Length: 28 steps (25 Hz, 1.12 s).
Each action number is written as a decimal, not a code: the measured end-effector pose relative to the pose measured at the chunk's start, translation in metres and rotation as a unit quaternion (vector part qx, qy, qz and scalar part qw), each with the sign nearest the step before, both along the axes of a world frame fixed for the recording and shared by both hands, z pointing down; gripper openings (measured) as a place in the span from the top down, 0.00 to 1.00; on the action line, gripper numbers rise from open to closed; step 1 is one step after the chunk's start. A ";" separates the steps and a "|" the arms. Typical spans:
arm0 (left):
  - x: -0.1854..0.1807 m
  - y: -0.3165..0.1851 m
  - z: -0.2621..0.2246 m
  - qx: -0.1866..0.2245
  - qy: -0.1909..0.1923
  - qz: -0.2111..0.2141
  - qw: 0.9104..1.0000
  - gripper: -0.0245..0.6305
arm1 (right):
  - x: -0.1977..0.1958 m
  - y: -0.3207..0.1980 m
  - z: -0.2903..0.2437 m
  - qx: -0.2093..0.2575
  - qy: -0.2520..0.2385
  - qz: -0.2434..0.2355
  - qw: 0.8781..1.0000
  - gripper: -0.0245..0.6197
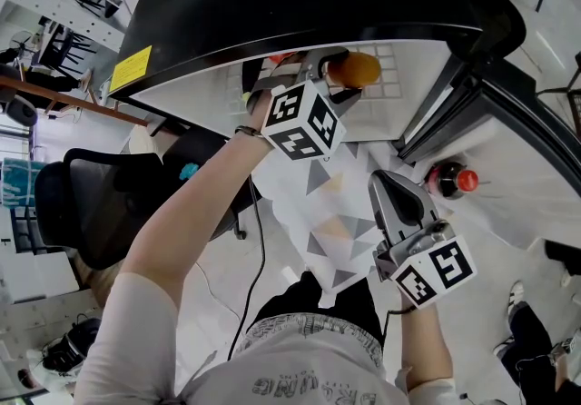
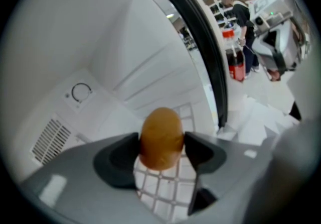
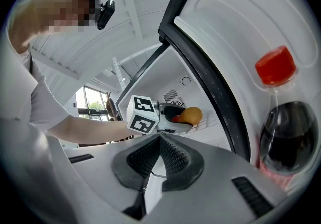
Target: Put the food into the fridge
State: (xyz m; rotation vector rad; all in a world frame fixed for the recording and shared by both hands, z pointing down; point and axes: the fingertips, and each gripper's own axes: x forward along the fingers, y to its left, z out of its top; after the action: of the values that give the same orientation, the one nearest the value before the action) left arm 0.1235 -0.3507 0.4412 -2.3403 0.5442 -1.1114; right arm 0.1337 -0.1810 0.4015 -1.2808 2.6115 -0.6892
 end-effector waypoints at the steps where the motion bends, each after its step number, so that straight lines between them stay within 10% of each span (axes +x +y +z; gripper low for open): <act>1: 0.000 0.000 0.000 -0.002 -0.001 0.001 1.000 0.51 | 0.000 0.000 0.000 0.000 0.000 0.000 1.000 0.96; 28: -0.023 0.018 -0.014 -0.009 0.040 -0.007 0.999 0.49 | -0.015 -0.002 -0.019 0.011 0.015 -0.001 1.000 0.96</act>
State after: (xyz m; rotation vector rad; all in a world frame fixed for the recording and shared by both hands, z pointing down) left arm 0.1001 -0.3325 0.4275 -2.4093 0.5818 -1.0364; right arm 0.1189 -0.1830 0.3830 -1.2941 2.6368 -0.6443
